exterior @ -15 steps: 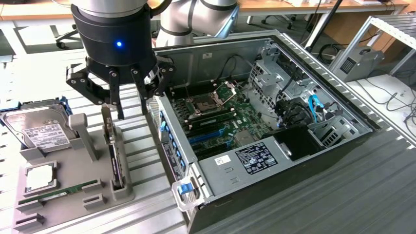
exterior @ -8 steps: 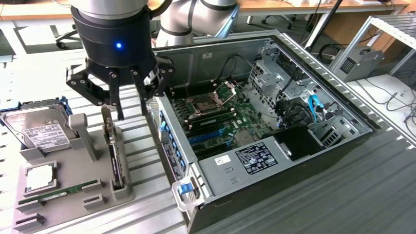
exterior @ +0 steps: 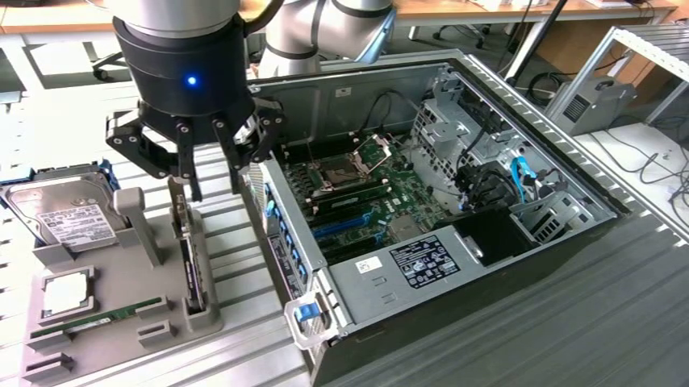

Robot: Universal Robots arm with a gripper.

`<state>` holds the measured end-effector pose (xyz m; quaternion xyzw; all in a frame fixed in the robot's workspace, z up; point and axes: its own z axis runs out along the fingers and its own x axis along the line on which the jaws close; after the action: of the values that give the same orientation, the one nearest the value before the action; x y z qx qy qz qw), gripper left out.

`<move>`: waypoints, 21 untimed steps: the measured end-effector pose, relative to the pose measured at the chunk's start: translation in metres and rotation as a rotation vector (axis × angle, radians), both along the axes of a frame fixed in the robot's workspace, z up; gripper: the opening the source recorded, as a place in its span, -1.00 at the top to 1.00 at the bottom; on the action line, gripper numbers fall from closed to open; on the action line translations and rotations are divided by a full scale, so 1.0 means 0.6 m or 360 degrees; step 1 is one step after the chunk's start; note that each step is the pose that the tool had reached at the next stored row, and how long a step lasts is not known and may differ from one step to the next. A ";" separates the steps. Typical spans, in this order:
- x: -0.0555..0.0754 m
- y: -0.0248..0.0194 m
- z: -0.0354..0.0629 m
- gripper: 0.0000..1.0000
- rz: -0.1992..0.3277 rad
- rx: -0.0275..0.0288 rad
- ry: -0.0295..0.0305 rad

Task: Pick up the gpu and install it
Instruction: 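Pick up the gpu and move the gpu toward the slot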

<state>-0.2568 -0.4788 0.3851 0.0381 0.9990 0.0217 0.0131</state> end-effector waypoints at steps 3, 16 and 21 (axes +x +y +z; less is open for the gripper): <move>-0.002 0.0000 -0.001 0.16 0.0000 -0.00001 0.00001; -0.005 0.0000 -0.006 0.16 0.0000 -0.00001 0.00002; -0.005 0.0000 -0.008 0.16 0.0000 -0.00001 0.00001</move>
<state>-0.2601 -0.4788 0.3802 0.0380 0.9990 0.0217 0.0131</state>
